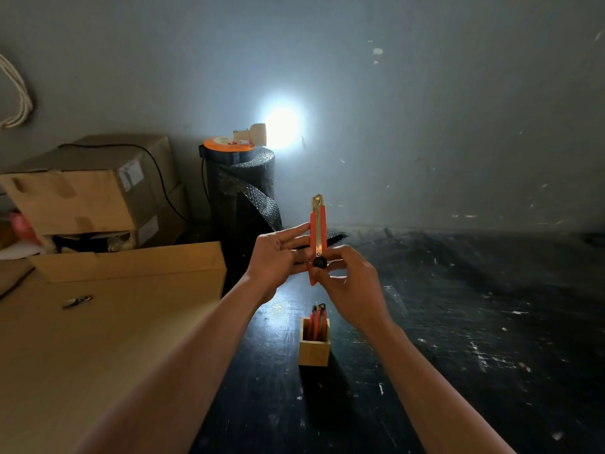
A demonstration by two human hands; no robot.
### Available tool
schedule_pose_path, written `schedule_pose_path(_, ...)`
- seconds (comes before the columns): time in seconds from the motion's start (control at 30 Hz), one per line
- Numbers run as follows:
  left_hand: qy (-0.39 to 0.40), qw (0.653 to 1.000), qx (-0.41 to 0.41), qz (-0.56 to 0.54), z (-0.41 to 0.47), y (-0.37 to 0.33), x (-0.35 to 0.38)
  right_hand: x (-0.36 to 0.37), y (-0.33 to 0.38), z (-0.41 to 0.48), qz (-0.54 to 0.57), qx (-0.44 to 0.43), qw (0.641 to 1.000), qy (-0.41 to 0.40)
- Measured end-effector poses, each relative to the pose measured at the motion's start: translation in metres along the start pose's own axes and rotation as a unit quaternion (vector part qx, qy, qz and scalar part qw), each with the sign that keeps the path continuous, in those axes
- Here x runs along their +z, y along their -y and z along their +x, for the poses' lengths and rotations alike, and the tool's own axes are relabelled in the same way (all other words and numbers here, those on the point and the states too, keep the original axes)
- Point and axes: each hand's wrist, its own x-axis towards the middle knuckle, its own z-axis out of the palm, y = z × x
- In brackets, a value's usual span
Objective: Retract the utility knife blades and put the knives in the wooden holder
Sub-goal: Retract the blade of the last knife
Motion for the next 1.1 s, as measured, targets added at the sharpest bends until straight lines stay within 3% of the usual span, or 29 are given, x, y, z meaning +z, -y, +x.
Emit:
schedule_pose_path(0.17, -0.001, 1.0, 0.0, 0.003, 0.0, 0.003, -0.003, -0.001, -0.003, -0.006, 0.008, -0.037, 0.999, 0.015)
schedule_pose_path(0.57, -0.006, 1.0, 0.0, 0.007, 0.003, 0.006, -0.003, -0.001, -0.006, -0.002, 0.006, -0.02, 1.0, 0.023)
schedule_pose_path(1.1, 0.025, 0.999, -0.031, -0.017, -0.008, 0.042, 0.002, 0.004, -0.023, 0.019, 0.036, 0.074, 0.997, -0.005)
